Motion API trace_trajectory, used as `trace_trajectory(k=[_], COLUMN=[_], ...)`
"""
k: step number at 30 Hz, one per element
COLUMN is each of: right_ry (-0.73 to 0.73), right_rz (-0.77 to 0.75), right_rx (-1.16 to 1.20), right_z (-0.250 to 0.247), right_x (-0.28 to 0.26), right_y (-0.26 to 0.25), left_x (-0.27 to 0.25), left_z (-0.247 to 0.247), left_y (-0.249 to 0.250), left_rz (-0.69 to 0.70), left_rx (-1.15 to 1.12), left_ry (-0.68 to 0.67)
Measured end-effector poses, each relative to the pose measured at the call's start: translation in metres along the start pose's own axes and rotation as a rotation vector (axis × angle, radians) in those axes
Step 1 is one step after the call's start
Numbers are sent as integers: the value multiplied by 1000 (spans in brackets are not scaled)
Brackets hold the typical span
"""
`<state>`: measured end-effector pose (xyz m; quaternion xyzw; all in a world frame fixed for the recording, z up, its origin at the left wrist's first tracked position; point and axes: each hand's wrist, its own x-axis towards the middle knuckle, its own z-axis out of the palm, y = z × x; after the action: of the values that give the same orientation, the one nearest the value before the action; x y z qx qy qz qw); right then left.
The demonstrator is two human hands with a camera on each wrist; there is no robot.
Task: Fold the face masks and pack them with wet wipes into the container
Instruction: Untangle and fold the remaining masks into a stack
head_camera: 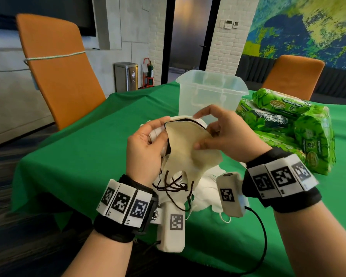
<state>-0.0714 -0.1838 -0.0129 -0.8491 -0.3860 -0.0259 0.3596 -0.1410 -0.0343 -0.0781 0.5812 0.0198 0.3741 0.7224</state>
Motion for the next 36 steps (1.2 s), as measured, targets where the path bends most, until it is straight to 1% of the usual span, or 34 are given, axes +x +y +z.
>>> trace_trajectory(k=[3,8,14,16,19,21,23,24,27,32,34,36], right_ry=[47,109,119,120,151,226,298,309,254,119,21,-87], right_rz=[11,27,11,17,55,91,117,123,103,89,108,109], right_rx=[13,-30,-62,-73,-58,-22,46,88,218,271,391,420], right_z=[5,8,7,5,-4,-12,-17,-18,-17,-6,-6,-9], right_x=[3,6,3,2,-1,-3,-6,-7,-10,-9,-9,-9], right_y=[1,6,7,8,12,15,14,12,-1,-17,-18,-15], left_x=[-2,-3,-3,-2,2,4,5,5,4,-1,-1,0], left_z=[2,2,0,-3,-9,-13,-13,-12,-8,-3,-3,-4], left_y=[-1,1,0,-1,-5,-5,-5,-4,-2,1,1,1], left_rz=[-11,-7,20,41,116,146,146,138,127,91,81,78], left_rx=[-19,4,18,41,110,140,154,160,189,194,188,153], left_ry=[-15,-25,-71,-57,7,33,44,39,-9,-101,-105,-87])
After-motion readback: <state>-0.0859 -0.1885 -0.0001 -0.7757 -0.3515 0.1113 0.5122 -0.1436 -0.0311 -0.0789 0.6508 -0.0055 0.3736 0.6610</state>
